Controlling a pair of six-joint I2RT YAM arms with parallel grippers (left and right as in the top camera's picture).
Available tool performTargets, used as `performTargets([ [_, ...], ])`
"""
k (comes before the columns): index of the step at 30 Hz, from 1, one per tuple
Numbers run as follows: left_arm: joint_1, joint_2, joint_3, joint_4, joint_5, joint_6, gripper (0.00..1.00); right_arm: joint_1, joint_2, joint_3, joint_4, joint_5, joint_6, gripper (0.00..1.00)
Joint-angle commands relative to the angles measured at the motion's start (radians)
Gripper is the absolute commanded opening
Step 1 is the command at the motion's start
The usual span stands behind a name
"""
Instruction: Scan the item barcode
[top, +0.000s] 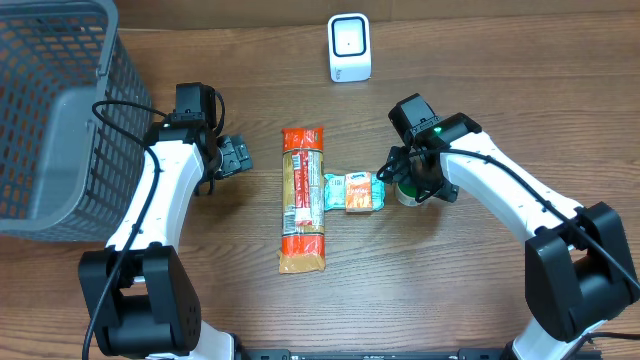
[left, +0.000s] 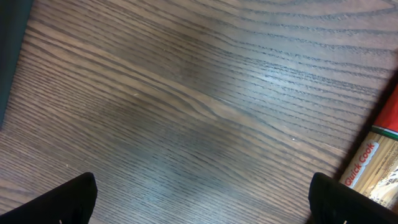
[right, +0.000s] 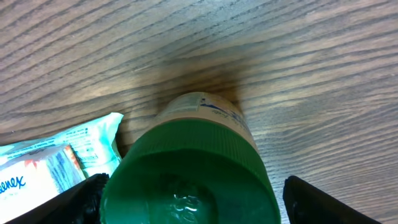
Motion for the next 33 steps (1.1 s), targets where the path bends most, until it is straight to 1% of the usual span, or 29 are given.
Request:
performTargets([
  [1,-0.001,-0.02,0.011,0.001,0.001,0.014,1.0,0.007,-0.006,-0.005,0.003,0.0,0.004,0.9],
  [14,-0.001,-0.02,0.011,0.001,0.001,0.014,1.0,0.008,-0.006,-0.016,0.014,0.0,0.003,0.9],
  [19,-0.001,-0.02,0.011,0.001,0.001,0.014,1.0,0.008,-0.006,-0.082,0.092,0.001,0.003,0.9],
  [20,-0.001,-0.02,0.011,0.001,0.001,0.014,1.0,0.008,-0.006,-0.086,0.096,0.005,0.003,0.88],
  [21,-0.001,-0.02,0.011,0.001,0.001,0.014,1.0,0.006,-0.006,-0.087,0.095,0.014,0.003,0.83],
  [26,-0.001,-0.02,0.011,0.001,0.001,0.014,1.0,0.006,-0.006,-0.087,0.089,0.027,0.003,0.79],
  [27,-0.001,-0.02,0.011,0.001,0.001,0.014,1.0,0.006,-0.006,-0.087,0.089,0.027,0.003,0.76],
  [28,-0.001,-0.02,0.011,0.001,0.001,0.014,1.0,0.006,-0.006,-0.087,0.089,0.026,0.003,0.7],
  [30,-0.001,-0.02,0.011,0.001,0.001,0.014,1.0,0.006,-0.006,-0.087,0.079,0.026,0.003,0.64],
  [33,-0.001,-0.02,0.011,0.001,0.001,0.014,1.0,0.006,-0.006,-0.087,0.069,0.026,0.003,0.61],
])
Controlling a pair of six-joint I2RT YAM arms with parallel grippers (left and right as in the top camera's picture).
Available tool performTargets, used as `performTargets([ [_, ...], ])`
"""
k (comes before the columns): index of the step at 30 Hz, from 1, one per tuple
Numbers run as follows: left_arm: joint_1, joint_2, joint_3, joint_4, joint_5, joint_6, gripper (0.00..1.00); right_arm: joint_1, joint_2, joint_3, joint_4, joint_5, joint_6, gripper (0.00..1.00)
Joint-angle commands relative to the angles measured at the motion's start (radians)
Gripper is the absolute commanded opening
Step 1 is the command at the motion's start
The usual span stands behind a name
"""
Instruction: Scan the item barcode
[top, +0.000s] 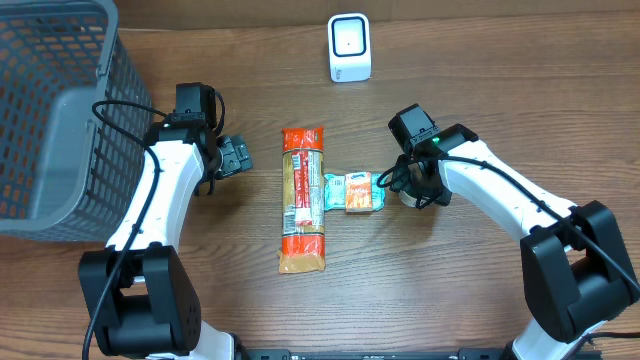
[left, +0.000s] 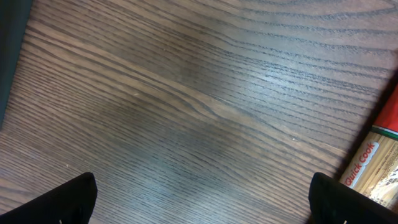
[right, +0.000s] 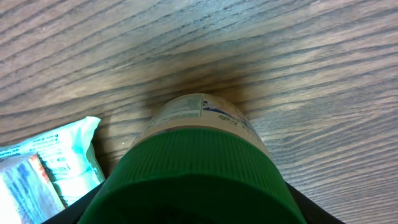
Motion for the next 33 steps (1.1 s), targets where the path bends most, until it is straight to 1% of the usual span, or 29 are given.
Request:
performTargets([
  [1,-0.001,-0.02,0.011,0.002,0.001,0.014,1.0,0.003,-0.006,-0.005,-0.012,0.009,0.003,0.61],
  [2,-0.001,-0.02,0.011,0.002,0.001,0.014,1.0,0.003,-0.006,-0.005,-0.014,0.01,0.002,0.59],
  [5,-0.001,-0.02,0.011,0.002,0.001,0.014,1.0,0.003,-0.007,-0.003,-0.018,0.01,-0.006,0.46],
  [6,-0.001,-0.02,0.011,0.002,0.001,0.014,1.0,0.003,-0.011,0.003,-0.018,0.014,-0.04,0.45],
  [8,-0.001,-0.02,0.011,0.002,0.001,0.014,1.0,0.003,-0.027,0.022,-0.031,0.036,-0.113,0.38],
  [11,-0.001,-0.02,0.011,0.002,0.001,0.014,1.0,0.001,-0.08,0.064,-0.073,0.063,-0.137,0.33],
  [13,-0.001,-0.02,0.011,0.002,0.001,0.014,1.0,-0.003,-0.124,0.081,-0.082,0.056,-0.148,0.26],
  [16,0.0,-0.02,0.011,0.002,0.001,0.014,1.0,-0.003,-0.194,0.09,-0.081,0.015,-0.218,0.22],
  [17,0.0,-0.02,0.011,0.002,0.001,0.014,1.0,-0.003,-0.217,0.09,-0.082,-0.013,-0.263,0.21],
  [20,0.0,-0.02,0.011,0.002,0.001,0.014,1.0,-0.003,-0.231,0.09,-0.089,-0.054,-0.319,0.2],
  [21,0.0,-0.02,0.011,0.002,0.001,0.014,1.0,-0.003,-0.231,0.09,-0.093,-0.064,-0.327,0.17],
  [23,-0.001,-0.02,0.011,0.002,0.001,0.014,1.0,-0.003,-0.231,0.09,-0.097,-0.075,-0.343,0.04],
  [28,-0.001,-0.02,0.011,0.002,0.001,0.014,1.0,-0.003,-0.231,0.135,-0.084,-0.09,-0.371,0.03],
  [33,-0.001,-0.02,0.011,0.002,0.001,0.014,1.0,-0.003,-0.2,0.317,-0.18,-0.119,-0.4,0.03],
])
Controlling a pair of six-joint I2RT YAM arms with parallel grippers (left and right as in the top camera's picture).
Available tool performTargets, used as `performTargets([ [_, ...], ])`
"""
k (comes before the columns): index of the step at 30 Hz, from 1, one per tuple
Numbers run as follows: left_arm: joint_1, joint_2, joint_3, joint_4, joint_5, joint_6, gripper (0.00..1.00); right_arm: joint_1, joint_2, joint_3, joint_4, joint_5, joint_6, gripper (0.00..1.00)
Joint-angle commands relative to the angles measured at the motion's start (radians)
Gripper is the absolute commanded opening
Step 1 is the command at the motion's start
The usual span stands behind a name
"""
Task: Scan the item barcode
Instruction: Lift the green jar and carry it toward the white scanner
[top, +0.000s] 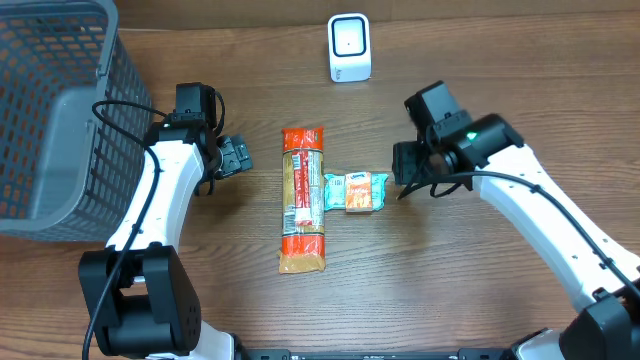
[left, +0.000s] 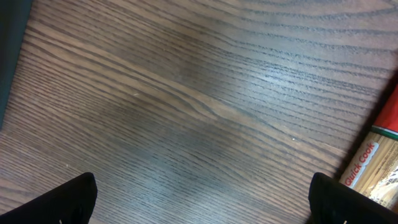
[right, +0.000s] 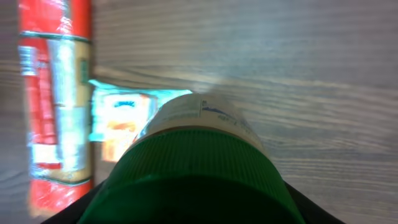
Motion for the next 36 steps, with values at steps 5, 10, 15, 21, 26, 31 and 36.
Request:
performTargets([
  [5,-0.001,-0.02,0.011,0.001,0.001,0.014,1.0,-0.003,0.117,0.46,-0.2,-0.036,-0.055,0.03],
  [10,-0.001,-0.02,0.011,0.001,0.001,0.014,1.0,-0.003,0.265,0.803,-0.387,-0.042,-0.059,0.04],
  [15,-0.001,-0.02,0.011,0.001,0.001,0.014,1.0,-0.003,0.32,0.854,-0.335,-0.045,-0.058,0.03],
  [21,-0.001,-0.02,0.011,0.001,0.001,0.014,1.0,-0.003,0.417,0.854,-0.182,-0.05,-0.059,0.04],
  [26,-0.001,-0.02,0.011,0.001,0.001,0.014,1.0,-0.003,0.5,0.853,-0.059,-0.05,-0.058,0.04],
  [31,-0.001,-0.02,0.011,0.001,0.001,0.014,1.0,-0.003,0.594,0.853,0.112,-0.049,-0.058,0.04],
  [36,-0.001,-0.02,0.011,0.001,0.001,0.014,1.0,-0.003,0.688,0.853,0.355,0.031,-0.059,0.04],
])
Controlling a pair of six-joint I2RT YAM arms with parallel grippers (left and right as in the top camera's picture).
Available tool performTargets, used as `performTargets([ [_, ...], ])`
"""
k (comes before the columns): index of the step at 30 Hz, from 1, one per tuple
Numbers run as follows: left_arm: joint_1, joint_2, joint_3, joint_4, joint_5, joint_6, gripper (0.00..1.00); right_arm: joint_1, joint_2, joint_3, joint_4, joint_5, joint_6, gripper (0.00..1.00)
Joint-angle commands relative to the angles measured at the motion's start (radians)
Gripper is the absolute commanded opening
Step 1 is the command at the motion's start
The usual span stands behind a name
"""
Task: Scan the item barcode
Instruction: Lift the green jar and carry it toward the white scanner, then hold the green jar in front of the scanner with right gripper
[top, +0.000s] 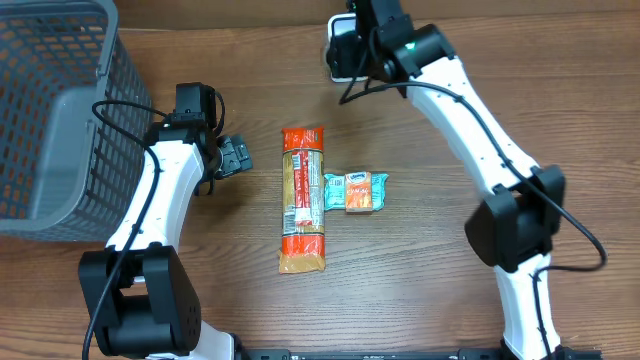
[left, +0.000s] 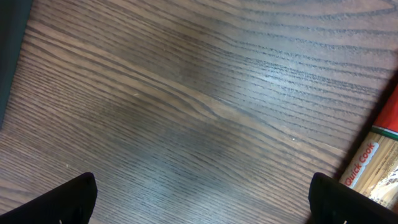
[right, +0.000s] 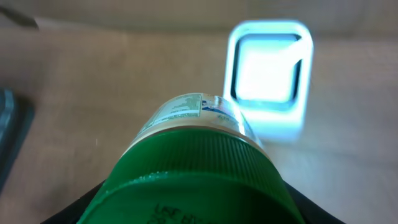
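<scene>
A bottle with a green cap (right: 198, 180) and a pale label fills the right wrist view, with my right gripper (right: 194, 214) shut on it. Its far end points at the white scanner (right: 267, 73), whose window glows bright. In the overhead view the right gripper (top: 366, 42) is at the back of the table, right over the scanner (top: 340, 55), and hides the bottle. My left gripper (top: 235, 155) stands open low over bare wood, with its dark fingertips (left: 74, 198) far apart and nothing between them.
A red pasta pack (top: 303, 200) lies mid-table, with a small tissue pack (top: 355, 191) touching its right side. A corner of the pasta pack (left: 373, 168) shows in the left wrist view. A grey wire basket (top: 60, 110) fills the back left.
My right gripper has moved with the bottle from beside the tissue pack to the scanner at the back. The bottle now faces the glowing window. The left arm has not moved.
The bottle stood upright right of the tissue pack, with my right gripper open around it. Then the gripper was shut on it. Then it held the bottle above the table, and now it holds it in front of the scanner. The left arm stayed still throughout.
</scene>
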Motion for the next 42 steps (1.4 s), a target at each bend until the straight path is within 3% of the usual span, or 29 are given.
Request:
performTargets([
  [1,-0.001,-0.02,0.011,0.001,0.001,0.014,1.0,-0.003,0.054,0.029,0.132,0.094,-0.005,0.04],
  [7,-0.001,-0.02,0.011,0.001,0.001,0.014,1.0,-0.005,0.115,0.029,0.341,0.241,-0.004,0.04],
  [21,-0.001,-0.02,0.011,0.001,0.001,0.014,1.0,-0.014,0.227,0.023,0.683,0.243,-0.004,0.04],
  [42,-0.001,-0.02,0.011,0.001,0.001,0.014,1.0,-0.048,0.328,0.023,0.804,0.242,0.025,0.04],
])
